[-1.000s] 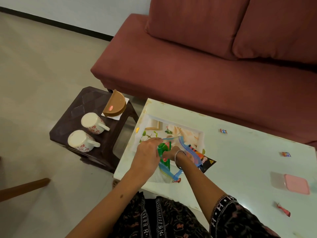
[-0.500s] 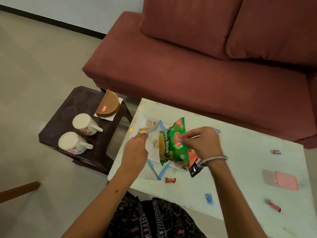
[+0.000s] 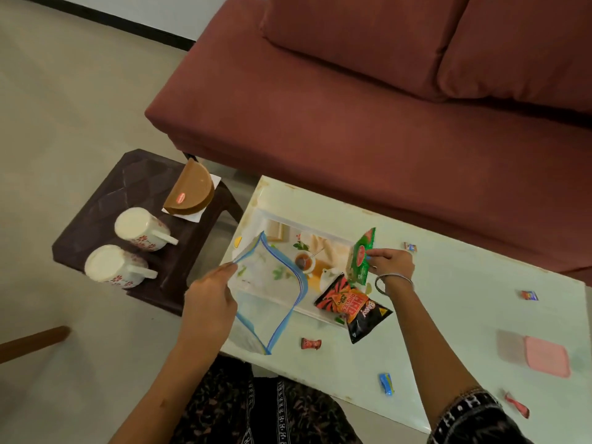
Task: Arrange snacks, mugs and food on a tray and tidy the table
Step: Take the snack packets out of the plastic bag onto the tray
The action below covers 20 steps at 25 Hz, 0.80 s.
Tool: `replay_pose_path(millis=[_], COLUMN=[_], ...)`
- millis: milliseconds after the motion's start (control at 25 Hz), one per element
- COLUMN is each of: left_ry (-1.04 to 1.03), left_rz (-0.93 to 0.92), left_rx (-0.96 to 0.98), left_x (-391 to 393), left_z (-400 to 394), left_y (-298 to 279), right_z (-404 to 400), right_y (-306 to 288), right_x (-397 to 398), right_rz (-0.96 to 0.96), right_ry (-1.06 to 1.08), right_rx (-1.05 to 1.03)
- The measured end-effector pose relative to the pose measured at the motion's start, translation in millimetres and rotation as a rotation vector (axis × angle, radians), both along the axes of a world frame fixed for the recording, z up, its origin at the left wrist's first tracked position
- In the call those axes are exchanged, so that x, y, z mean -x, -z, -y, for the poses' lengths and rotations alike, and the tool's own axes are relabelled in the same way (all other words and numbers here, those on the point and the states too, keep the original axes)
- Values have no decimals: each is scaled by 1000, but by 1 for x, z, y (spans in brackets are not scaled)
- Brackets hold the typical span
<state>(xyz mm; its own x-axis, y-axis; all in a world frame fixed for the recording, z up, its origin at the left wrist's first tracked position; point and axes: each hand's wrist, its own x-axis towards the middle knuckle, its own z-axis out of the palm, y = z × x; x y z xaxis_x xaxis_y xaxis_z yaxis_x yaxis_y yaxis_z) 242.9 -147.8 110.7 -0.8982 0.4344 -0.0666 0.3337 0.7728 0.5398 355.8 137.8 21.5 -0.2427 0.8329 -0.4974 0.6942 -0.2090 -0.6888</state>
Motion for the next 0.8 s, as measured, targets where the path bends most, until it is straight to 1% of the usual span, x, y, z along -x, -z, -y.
replay_pose_path(millis=[80, 160, 240, 280, 320, 400, 480, 560, 600, 640, 680, 720, 800], left_ry=[-22, -8, 2, 3, 7, 39, 68, 91, 102, 104, 100, 92, 90], left_rz=[19, 26, 24, 18, 10, -11, -20, -30, -42, -55, -67, -73, -77], left_rx=[-13, -21, -11, -8, -4, 3, -7, -16, -15, -12, -8, -7, -14], left_x=[-6, -14, -17, -17, -16, -15, -14, -10, -9, -8, -7, -7, -8], left_z=[2, 2, -1, -2, -4, -8, -11, -13, -14, -16, -17, -18, -17], left_y=[4, 5, 6, 5, 5, 1, -3, -6, -7, -7, -7, -7, -6], right_z=[-11, -18, -24, -26, -28, -27, -23, -14, -7, 3, 17, 36, 70], right_y=[31, 55, 75, 82, 89, 92, 87, 83, 83, 86, 88, 90, 100], right_x=[-2, -10, -19, -25, -31, -40, -48, -59, -68, -75, -81, -85, -94], right_rz=[-62, -97, -108, -85, -18, 167, 214, 266, 293, 300, 300, 296, 227], right_ry=[165, 275, 360, 373, 333, 169, 60, 85, 174, 307, 455, 570, 671], right_rx=[201, 348, 432, 442, 405, 254, 144, 33, 8, 29, 119, 263, 566])
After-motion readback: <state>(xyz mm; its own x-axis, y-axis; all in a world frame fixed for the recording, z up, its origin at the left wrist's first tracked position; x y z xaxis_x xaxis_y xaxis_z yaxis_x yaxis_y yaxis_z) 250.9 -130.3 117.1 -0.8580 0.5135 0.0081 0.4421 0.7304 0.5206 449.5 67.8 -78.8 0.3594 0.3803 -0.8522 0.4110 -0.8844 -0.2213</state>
